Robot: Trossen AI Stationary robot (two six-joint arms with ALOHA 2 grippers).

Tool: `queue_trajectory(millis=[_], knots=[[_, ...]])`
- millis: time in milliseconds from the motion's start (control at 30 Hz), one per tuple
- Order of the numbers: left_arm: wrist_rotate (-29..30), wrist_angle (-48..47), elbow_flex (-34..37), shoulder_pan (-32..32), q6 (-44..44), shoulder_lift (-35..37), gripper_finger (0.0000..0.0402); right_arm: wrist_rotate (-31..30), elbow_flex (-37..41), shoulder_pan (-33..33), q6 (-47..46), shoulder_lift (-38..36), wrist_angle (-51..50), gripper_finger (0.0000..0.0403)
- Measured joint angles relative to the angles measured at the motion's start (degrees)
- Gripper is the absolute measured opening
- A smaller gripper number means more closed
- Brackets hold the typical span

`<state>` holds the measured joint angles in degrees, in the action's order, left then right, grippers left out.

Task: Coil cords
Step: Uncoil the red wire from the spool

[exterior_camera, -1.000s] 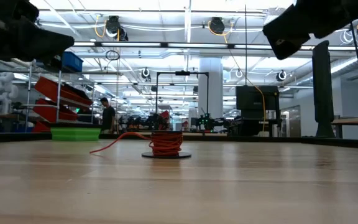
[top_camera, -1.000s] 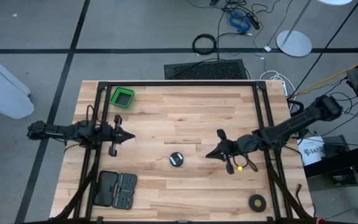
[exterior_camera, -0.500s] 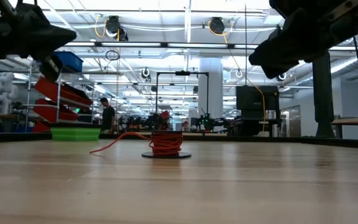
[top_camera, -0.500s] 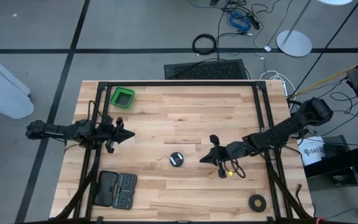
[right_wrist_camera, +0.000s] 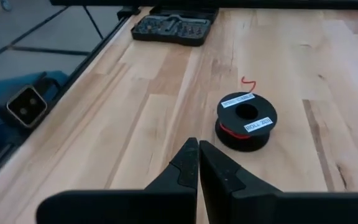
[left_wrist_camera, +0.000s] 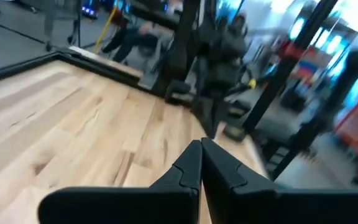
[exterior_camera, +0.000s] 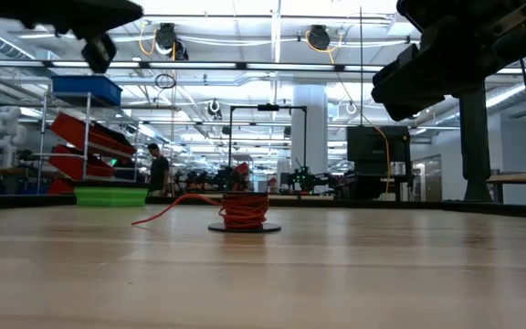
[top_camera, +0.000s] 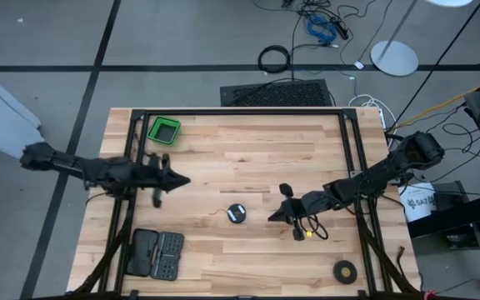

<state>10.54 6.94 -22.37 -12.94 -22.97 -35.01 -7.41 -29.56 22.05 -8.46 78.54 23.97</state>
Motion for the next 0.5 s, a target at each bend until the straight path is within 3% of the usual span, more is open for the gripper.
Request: queue_trajectory(millis=[233, 500], knots=[[1.6, 0.3, -13.2, -5.2, 11.1, -21.3, 0.0013, -1.7, 0.0, 2.0, 10.6, 2.3, 2.8, 0.0000], [1.7, 0.3, -22.6, -8.3, 14.4, -32.4, 0.0013, -6.3, 0.0, 2.3, 21.0, 9.5, 13.0, 0.0023]])
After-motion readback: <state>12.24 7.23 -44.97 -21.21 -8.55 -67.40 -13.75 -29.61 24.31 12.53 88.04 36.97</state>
